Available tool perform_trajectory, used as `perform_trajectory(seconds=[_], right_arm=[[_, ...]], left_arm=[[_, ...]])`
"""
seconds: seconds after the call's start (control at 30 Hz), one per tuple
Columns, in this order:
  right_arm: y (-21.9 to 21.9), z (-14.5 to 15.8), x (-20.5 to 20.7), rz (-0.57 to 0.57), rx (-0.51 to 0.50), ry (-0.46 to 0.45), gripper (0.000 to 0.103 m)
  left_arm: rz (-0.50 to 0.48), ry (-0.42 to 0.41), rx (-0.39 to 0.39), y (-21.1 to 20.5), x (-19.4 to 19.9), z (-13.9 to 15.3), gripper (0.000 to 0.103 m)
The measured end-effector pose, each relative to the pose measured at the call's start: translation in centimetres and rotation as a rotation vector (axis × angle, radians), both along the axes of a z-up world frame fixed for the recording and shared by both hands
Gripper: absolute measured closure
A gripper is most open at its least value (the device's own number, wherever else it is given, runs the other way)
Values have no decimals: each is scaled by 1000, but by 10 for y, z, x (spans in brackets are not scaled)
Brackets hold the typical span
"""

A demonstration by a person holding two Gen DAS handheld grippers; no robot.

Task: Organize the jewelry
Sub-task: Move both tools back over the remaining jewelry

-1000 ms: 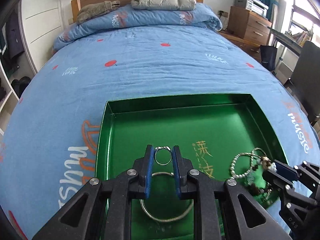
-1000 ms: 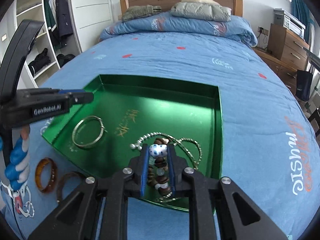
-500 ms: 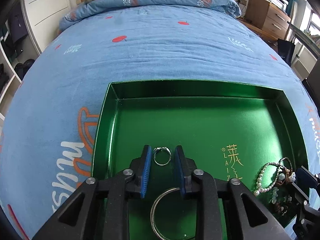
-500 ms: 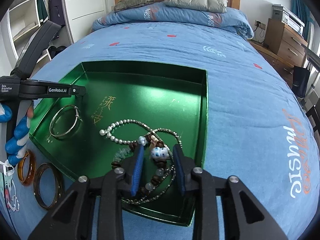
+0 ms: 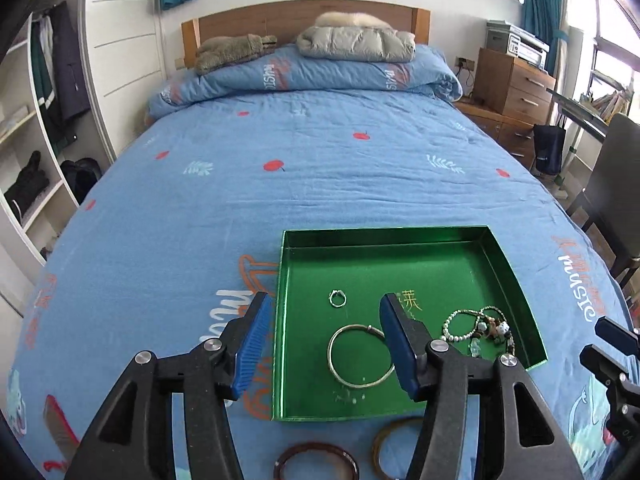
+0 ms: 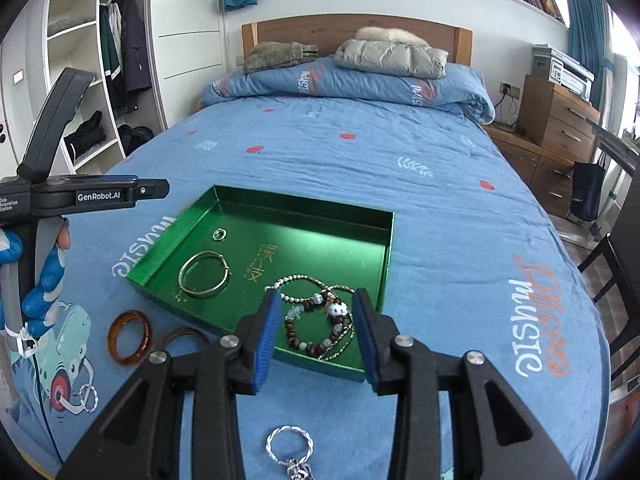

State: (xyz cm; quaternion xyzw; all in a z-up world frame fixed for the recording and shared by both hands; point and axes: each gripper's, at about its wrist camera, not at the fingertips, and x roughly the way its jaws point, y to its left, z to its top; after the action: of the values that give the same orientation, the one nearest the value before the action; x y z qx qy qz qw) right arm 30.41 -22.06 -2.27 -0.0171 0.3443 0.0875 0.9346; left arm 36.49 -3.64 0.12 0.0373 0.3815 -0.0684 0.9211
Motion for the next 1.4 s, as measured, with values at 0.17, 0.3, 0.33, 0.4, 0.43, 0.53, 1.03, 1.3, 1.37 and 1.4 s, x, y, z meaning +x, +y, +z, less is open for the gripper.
perform_trajectory(seconds=[0.17, 0.3, 0.33, 0.4, 0.43, 0.53, 1.03, 1.3, 1.37, 1.4], right_arm=[[0, 21, -48, -10, 10, -40, 68], [-4, 31, -89, -23, 14, -61, 66], [-5, 32, -99, -27, 13, -66, 65], [-9, 35, -119, -38, 21, -77, 65], [-11, 36, -129, -44, 23, -81, 65], [-17, 40, -154, -62, 16, -96, 65], [-35, 15, -212, -104, 70, -77, 65], [-38, -7, -209, -102, 83, -44, 65], [-39, -15, -206, -102, 91, -30, 65], [-39, -19, -204, -102, 92, -23, 65]], left_arm=[[24, -91, 43, 15, -71, 19, 35], [23, -120, 51, 29, -124, 24, 34], [23, -122, 54, 33, -133, 25, 34], [28, -127, 66, 42, -150, 26, 34], [29, -130, 69, 46, -160, 27, 34], [33, -141, 79, 64, -188, 30, 34], [33, -103, 56, 88, -255, -2, 34], [16, -56, 54, 86, -257, -33, 29], [13, -51, 62, 86, -257, -41, 24], [12, -47, 64, 86, -257, -45, 23]])
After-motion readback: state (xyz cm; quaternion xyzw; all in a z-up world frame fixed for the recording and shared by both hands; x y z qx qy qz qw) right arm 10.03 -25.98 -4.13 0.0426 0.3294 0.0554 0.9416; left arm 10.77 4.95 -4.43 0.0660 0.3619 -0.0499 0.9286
